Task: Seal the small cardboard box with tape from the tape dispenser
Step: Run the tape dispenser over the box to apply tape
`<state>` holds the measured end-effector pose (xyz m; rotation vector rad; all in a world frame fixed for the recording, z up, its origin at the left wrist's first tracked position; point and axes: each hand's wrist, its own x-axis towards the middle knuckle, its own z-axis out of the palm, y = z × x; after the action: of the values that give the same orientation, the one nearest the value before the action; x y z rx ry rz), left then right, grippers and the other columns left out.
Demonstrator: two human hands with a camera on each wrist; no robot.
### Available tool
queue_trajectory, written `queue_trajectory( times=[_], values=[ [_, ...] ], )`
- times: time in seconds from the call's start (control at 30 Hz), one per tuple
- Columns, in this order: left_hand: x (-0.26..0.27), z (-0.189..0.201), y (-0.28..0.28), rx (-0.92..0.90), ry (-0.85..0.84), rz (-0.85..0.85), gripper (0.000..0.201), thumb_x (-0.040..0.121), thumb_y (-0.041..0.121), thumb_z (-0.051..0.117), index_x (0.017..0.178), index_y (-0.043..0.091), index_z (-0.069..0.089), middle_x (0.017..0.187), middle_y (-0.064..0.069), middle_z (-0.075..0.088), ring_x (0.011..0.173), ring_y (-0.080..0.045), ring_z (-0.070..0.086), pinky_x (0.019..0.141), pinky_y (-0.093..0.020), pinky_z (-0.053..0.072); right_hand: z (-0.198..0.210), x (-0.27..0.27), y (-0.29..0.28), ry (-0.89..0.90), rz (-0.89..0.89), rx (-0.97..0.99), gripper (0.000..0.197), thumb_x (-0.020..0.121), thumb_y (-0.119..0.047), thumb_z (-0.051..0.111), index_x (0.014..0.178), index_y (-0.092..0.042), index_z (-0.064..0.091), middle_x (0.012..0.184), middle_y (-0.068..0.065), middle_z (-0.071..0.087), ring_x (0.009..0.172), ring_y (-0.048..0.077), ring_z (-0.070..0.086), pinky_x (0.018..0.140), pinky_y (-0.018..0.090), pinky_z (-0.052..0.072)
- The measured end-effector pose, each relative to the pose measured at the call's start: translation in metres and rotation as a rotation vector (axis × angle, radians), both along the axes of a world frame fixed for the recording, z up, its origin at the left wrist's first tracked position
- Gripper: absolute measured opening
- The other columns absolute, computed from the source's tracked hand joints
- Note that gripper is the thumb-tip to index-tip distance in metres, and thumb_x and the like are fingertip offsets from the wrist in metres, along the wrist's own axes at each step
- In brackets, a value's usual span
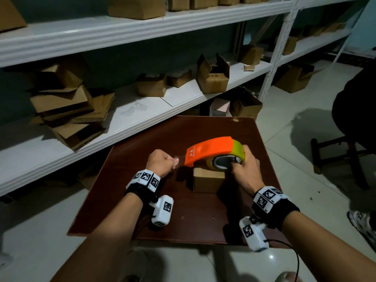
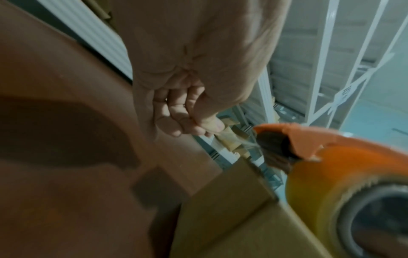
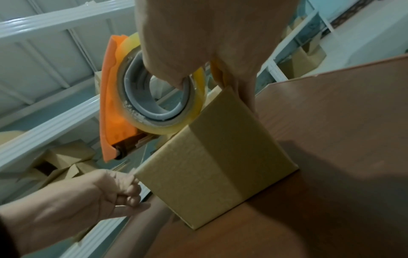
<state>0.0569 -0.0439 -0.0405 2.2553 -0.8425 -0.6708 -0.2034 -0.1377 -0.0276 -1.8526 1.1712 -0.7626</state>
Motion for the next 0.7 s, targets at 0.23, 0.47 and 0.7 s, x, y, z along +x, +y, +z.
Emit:
queue_trajectory(
  times=[0.23, 0.47, 0.7],
  values=[
    [-0.014, -0.014, 0.000, 0.009, 0.037, 0.079, 0.034, 0.095, 0.029, 0.079, 0.064, 0.017, 0.075, 0.067, 0.002, 0.068, 0.066, -0.013, 0.062, 0.072, -0.025, 0.044, 0.001, 0.004, 0.003, 0.036, 0.003, 0.060, 0.022, 0.088, -0.015, 0.058, 0.100, -0.031, 0.051, 0.098, 0.010, 0.065, 0.089, 0.025, 0.063, 0.074, 0.039, 0.047],
    [-0.031, -0.026, -0.003, 0.020, 0.023, 0.055, 0.027, 0.098, 0.013, 0.063, 0.083, 0.007, 0.084, 0.096, -0.011, 0.080, 0.092, -0.028, 0.076, 0.082, -0.033, 0.060, 0.004, 0.005, 0.004, 0.034, 0.014, 0.072, 0.021, 0.088, -0.019, 0.060, 0.105, -0.030, 0.052, 0.101, 0.009, 0.065, 0.090, 0.022, 0.063, 0.076, 0.039, 0.048],
    [-0.052, -0.037, -0.008, 0.043, -0.037, -0.012, 0.013, 0.090, 0.005, 0.069, 0.090, 0.006, 0.082, 0.099, -0.015, 0.079, 0.098, -0.032, 0.073, 0.072, -0.029, 0.044, 0.005, 0.005, 0.002, 0.038, 0.021, 0.072, 0.025, 0.090, -0.012, 0.060, 0.111, -0.024, 0.054, 0.100, 0.008, 0.065, 0.086, 0.014, 0.061, 0.065, 0.029, 0.043]
  ],
)
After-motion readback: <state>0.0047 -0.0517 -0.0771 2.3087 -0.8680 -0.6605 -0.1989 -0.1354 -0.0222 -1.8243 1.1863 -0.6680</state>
